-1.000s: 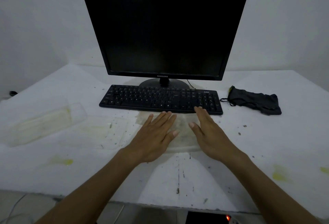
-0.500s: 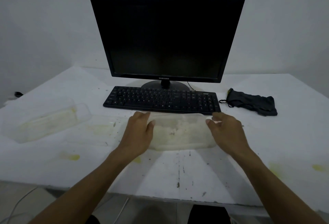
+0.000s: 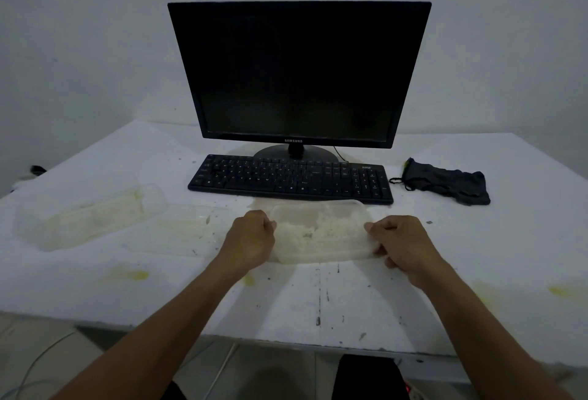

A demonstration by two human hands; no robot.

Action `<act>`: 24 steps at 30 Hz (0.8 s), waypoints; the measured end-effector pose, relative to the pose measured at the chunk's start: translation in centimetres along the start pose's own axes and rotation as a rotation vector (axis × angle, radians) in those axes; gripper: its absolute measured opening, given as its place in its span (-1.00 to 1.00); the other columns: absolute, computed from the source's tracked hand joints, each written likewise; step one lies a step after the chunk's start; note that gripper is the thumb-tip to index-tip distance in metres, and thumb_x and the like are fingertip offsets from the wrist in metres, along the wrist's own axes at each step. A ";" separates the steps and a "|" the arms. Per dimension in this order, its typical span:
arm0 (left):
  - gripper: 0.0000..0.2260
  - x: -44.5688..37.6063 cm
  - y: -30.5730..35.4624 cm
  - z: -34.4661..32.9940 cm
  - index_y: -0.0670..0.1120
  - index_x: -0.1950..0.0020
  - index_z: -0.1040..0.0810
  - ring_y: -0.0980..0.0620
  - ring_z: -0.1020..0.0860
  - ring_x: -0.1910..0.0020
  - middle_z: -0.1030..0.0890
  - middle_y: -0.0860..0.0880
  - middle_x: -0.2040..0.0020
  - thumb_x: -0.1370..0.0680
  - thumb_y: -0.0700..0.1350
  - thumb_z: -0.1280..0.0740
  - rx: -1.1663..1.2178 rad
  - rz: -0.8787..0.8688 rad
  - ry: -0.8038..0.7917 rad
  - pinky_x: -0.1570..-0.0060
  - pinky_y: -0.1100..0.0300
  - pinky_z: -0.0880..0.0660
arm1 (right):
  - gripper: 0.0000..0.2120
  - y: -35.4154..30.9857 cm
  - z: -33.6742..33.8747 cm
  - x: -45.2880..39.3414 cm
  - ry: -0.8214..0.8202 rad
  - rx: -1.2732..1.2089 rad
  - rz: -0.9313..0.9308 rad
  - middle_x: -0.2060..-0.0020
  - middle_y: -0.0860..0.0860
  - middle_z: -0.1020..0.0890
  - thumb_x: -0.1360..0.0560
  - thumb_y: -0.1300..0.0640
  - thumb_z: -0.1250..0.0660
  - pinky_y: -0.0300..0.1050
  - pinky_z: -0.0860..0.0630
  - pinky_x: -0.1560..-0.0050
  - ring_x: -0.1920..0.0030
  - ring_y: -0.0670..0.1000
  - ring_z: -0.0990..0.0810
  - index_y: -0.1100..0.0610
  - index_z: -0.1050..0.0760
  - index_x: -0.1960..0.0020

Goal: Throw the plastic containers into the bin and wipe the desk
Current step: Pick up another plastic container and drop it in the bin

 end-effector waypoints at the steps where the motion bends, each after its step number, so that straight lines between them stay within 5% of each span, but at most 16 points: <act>1: -0.78 -0.2 0.1 -0.1 -0.15 0.05 -0.49 -0.03 -0.53 0.16 -0.55 -0.07 0.13 -0.61 -0.05 -0.14 -0.018 -0.004 -0.004 0.10 0.07 -0.50 | -0.76 -0.1 -0.1 -0.1 -0.001 0.004 -0.001 0.39 0.16 -0.57 -0.49 0.08 -0.36 -0.16 -0.37 0.49 0.37 0.10 -0.49 0.29 -0.55 0.16; 7: -0.81 -1.0 0.3 -0.7 -0.14 0.11 -0.38 0.01 -0.45 0.23 -0.50 -0.08 0.14 -0.62 -0.08 -0.11 -0.031 0.027 -0.068 0.25 0.15 -0.35 | -0.73 -0.7 0.0 0.3 0.071 0.121 0.040 0.38 0.17 -0.61 -0.50 0.07 -0.33 -0.16 -0.38 0.48 0.50 0.03 -0.43 0.30 -0.54 0.17; 14: -0.69 0.2 0.0 0.3 -0.13 0.31 -0.38 -0.07 -0.52 0.21 -0.50 -0.07 0.28 -0.60 -0.03 -0.17 0.008 0.054 0.003 0.20 0.13 -0.39 | -0.71 -1.0 -0.2 1.6 0.139 0.164 0.076 0.32 0.19 -0.58 -0.49 0.09 -0.29 -0.01 -0.49 0.27 0.36 0.08 -0.48 0.35 -0.49 0.21; 21: -0.80 1.3 0.5 1.8 -0.17 0.09 -0.45 -0.08 -0.55 0.12 -0.54 -0.10 0.12 -0.60 -0.08 -0.14 0.206 0.038 0.003 0.10 0.03 -0.50 | -0.94 -1.7 -0.9 2.7 0.136 -0.060 0.100 0.15 -0.01 -0.55 -0.48 0.21 -0.28 0.12 -0.61 0.06 0.17 0.05 -0.54 0.09 -0.50 0.11; 24: -0.85 1.8 0.4 2.5 -0.16 0.06 -0.45 -0.01 -0.56 0.20 -0.54 -0.05 0.15 -0.61 -0.14 -0.14 0.282 0.033 0.003 0.25 0.12 -0.48 | -0.93 -2.5 -1.2 3.3 0.147 -0.093 0.168 0.16 -0.06 -0.57 -0.48 0.20 -0.28 0.15 -0.58 -0.01 0.11 0.02 -0.56 0.06 -0.50 0.07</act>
Point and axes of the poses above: each hand's wrist, its own x-axis away from the middle knuckle, its own z-axis out of the back of the hand, y = z × x, the point moved 7 cm from there along -x, towards the middle knuckle
